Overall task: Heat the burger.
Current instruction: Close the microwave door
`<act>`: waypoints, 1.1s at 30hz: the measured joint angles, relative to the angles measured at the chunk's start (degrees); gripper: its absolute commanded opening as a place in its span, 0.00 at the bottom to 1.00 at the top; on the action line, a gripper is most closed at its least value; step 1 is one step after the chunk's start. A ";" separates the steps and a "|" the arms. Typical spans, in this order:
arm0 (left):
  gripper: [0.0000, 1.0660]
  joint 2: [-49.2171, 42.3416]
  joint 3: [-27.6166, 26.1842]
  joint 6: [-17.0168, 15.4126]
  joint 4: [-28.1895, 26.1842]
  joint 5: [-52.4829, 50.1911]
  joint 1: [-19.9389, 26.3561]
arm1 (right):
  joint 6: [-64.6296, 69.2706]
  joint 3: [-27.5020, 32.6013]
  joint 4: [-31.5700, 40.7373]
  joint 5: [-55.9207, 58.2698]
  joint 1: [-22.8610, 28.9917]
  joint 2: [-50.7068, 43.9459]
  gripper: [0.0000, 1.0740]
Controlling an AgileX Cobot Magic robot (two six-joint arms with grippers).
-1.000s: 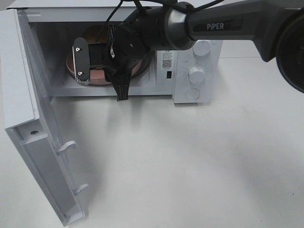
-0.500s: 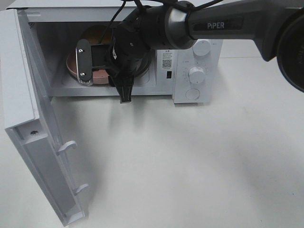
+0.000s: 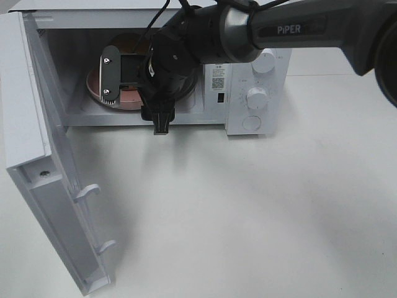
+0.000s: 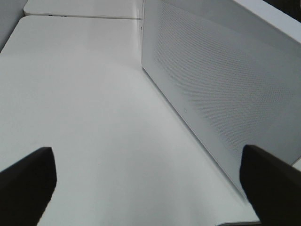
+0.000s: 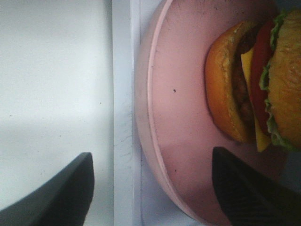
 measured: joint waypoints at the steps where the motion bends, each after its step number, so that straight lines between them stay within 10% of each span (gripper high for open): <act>1: 0.92 0.00 0.00 0.00 0.00 0.00 0.00 | 0.06 2.01 0.00 -1.03 0.00 -1.20 0.64; 33: 0.92 0.00 0.00 0.00 0.00 0.00 0.00 | 18.39 38.90 -2.01 -10.66 0.23 -28.99 0.64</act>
